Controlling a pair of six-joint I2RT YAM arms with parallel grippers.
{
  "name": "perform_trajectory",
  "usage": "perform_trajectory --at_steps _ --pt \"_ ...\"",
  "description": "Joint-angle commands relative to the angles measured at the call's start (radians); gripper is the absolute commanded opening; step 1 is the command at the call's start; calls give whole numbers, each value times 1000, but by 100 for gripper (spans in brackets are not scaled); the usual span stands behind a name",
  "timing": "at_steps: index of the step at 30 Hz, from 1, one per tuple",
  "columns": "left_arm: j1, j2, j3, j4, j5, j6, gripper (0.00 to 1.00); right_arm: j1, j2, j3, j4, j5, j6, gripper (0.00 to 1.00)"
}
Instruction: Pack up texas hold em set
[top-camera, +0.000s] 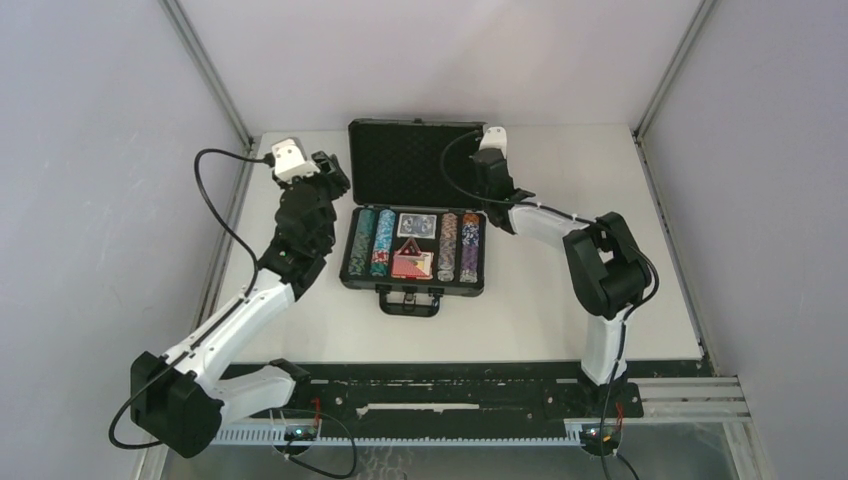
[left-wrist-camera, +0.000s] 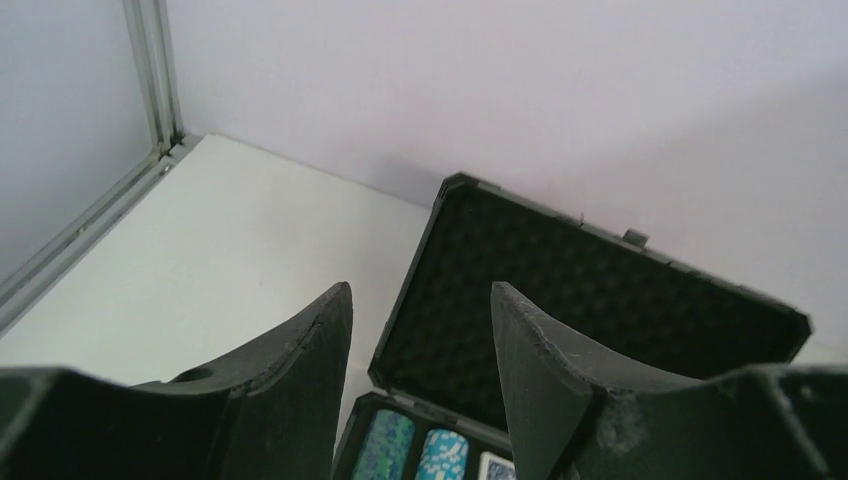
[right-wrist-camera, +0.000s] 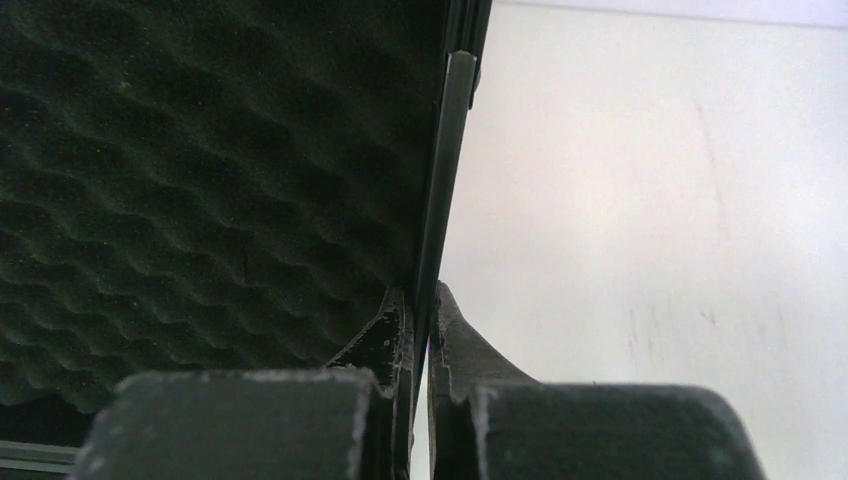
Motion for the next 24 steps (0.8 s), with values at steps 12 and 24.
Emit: perform_trajectory --at_steps 12,24 --pt "0 -58 -47 -46 9 -88 60 285 -244 -197 308 186 -249 0" --pt "1 -84 -18 -152 53 -168 61 465 -312 -435 560 384 -331 0"
